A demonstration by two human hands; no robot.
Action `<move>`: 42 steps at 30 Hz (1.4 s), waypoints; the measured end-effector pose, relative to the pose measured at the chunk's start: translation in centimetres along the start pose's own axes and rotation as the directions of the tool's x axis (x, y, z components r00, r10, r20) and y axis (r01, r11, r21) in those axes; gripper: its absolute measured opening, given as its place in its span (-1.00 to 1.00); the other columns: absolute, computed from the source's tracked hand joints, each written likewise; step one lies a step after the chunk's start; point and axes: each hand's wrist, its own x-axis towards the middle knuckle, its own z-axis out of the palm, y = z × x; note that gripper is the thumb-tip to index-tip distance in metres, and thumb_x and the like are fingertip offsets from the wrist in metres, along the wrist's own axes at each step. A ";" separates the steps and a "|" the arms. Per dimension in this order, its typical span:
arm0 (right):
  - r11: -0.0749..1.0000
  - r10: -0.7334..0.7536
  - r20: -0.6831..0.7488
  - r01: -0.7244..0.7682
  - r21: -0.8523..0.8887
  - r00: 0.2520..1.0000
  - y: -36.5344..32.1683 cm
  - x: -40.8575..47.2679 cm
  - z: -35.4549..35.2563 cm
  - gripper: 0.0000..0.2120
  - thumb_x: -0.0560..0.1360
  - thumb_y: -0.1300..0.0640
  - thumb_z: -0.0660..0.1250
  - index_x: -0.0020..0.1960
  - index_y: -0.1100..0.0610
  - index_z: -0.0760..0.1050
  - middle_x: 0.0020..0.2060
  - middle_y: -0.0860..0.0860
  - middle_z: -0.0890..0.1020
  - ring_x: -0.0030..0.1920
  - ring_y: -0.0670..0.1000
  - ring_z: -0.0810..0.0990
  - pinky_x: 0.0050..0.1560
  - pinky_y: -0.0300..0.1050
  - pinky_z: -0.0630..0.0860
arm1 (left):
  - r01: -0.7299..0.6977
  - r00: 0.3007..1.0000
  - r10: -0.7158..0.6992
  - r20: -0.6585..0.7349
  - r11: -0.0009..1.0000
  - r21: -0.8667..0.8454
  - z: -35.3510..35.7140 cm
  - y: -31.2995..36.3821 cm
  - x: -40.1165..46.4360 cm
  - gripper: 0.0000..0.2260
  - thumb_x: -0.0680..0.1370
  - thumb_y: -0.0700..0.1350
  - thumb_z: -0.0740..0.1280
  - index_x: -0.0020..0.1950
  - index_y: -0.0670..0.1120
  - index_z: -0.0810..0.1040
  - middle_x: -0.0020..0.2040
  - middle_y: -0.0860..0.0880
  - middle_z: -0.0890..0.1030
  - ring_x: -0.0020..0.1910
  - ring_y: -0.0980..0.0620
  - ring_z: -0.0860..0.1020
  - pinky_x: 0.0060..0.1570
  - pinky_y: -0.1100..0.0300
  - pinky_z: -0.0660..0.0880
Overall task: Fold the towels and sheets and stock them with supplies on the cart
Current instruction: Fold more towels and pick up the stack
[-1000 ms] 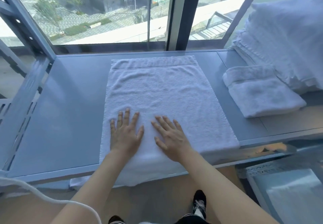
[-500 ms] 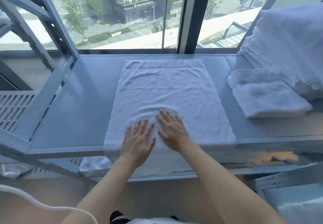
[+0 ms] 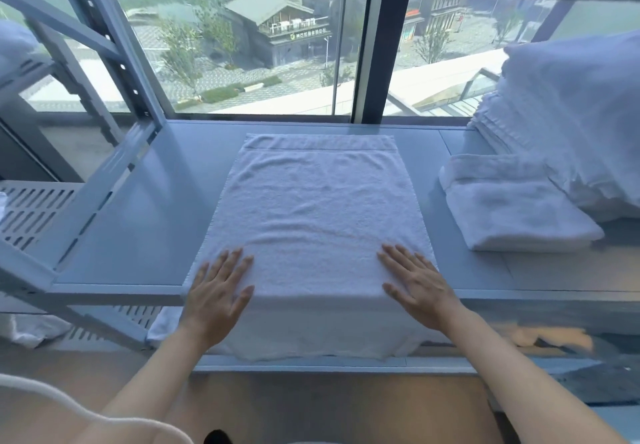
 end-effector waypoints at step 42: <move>0.997 0.032 -0.413 -0.056 -0.047 0.910 -19.5 -24.0 -3.4 -0.60 0.30 0.54 0.38 -0.01 0.18 0.71 -0.16 0.09 0.71 -0.12 0.21 0.70 -0.17 -0.01 0.57 | -0.197 0.902 0.132 -0.411 0.973 -0.120 -14.0 -2.8 -28.4 -0.87 0.47 -0.21 0.55 -0.04 -0.20 0.67 -0.14 -0.10 0.66 -0.18 -0.17 0.66 -0.24 0.01 0.61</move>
